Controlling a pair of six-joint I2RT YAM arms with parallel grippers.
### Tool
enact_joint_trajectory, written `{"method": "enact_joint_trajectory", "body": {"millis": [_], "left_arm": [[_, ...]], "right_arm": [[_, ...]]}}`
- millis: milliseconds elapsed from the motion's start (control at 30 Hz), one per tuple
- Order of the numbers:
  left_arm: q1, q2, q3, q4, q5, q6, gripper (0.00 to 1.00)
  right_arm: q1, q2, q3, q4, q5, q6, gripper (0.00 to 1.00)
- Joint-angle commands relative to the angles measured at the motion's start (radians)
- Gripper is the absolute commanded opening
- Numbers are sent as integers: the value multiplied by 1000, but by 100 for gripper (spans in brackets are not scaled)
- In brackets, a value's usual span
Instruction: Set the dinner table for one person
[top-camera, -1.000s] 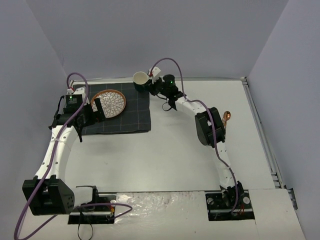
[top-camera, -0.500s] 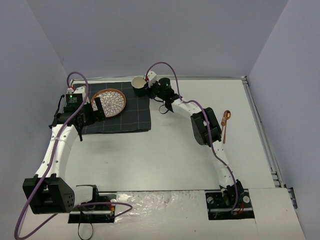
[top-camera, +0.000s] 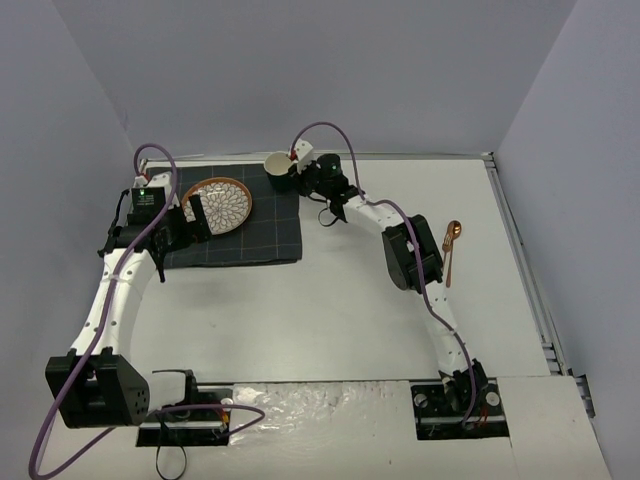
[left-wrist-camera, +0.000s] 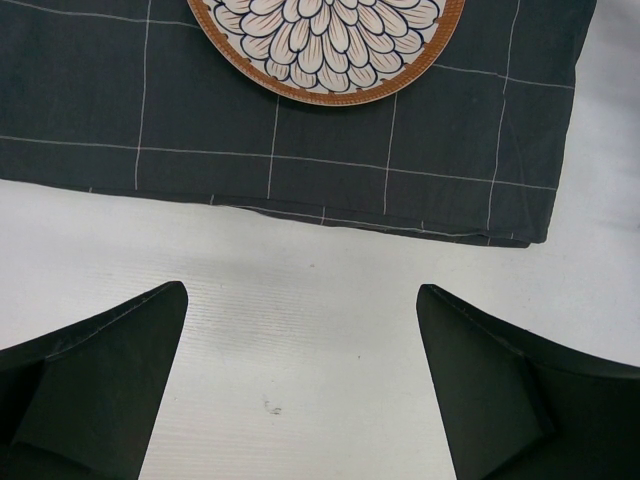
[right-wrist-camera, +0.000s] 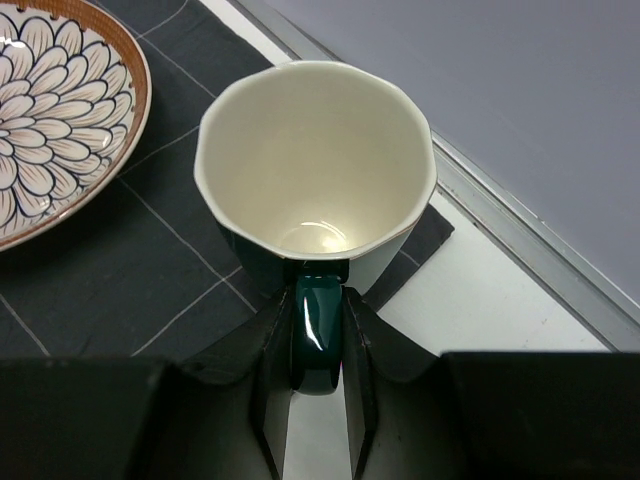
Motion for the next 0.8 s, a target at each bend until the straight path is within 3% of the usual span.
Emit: {"method": "enact_joint_trajectory", "body": {"millis": [0,433,600,767], "left_arm": [[7,-6,16,26,-1,1,97],[6,-12,18,23,1,2,97],[6,-25,17,27,8,2,97],[7,-31,16,22,23,3,97]], "right_arm": [[-5,-36,82,151,-4,-11,24],[-26,-135,-56,179,22,-12,67],[-29,-323,-243,189,135,1,82],[-32,-563,-478,115,321,80,90]]}}
